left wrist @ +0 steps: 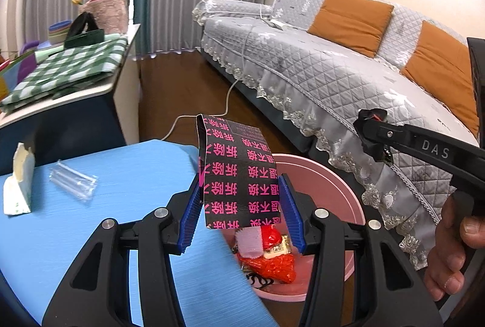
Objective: Collect trash
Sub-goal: 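Open both grippers to drop the packet and wrapper into the bin, then move both open grippers back over the table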
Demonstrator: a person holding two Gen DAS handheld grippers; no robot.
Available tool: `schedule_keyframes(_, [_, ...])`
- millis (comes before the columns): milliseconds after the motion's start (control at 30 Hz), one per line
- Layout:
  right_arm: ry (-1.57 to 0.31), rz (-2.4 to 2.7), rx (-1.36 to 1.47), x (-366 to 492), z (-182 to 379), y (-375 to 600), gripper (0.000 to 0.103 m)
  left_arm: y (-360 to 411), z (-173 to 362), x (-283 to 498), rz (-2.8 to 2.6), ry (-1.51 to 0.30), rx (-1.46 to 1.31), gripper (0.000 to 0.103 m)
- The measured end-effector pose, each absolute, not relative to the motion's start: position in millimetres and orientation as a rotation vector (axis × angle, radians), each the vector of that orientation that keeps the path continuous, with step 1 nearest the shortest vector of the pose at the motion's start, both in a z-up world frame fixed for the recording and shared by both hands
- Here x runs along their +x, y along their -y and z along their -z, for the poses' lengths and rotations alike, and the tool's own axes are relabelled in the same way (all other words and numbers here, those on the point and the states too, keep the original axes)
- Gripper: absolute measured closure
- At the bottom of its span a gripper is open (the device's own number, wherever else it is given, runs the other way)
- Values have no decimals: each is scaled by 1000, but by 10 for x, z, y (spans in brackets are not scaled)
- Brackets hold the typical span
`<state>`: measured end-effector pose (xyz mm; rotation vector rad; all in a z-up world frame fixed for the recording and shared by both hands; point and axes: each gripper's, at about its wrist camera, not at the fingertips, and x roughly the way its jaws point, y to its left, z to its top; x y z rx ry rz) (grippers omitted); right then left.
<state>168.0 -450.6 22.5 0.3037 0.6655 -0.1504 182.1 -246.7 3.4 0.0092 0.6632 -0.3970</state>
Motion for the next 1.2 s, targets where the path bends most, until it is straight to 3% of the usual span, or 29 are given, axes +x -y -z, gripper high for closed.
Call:
schedule_keyframes(400, [-680,159,318,1731,-133,4637,62,2623,74,1889,426,-684,18,54])
schedule_keyframes(500, [-701,149,333,1758,-108,4645,57,2681,92,1894,449,-694,27,50])
schedule_keyframes(533, [-705,153,334,1757,-103,4647,52,2703,103,1902,450,-701,37,44])
schedule_keyframes(633, [-707,167,341,1752,-99,4670,45,2708,116,1886,447,-700,46,43])
schedule_keyframes(1200, [-678,122,338,1756,-325,4298,45,2221,-143,1795,371,-654,15,43])
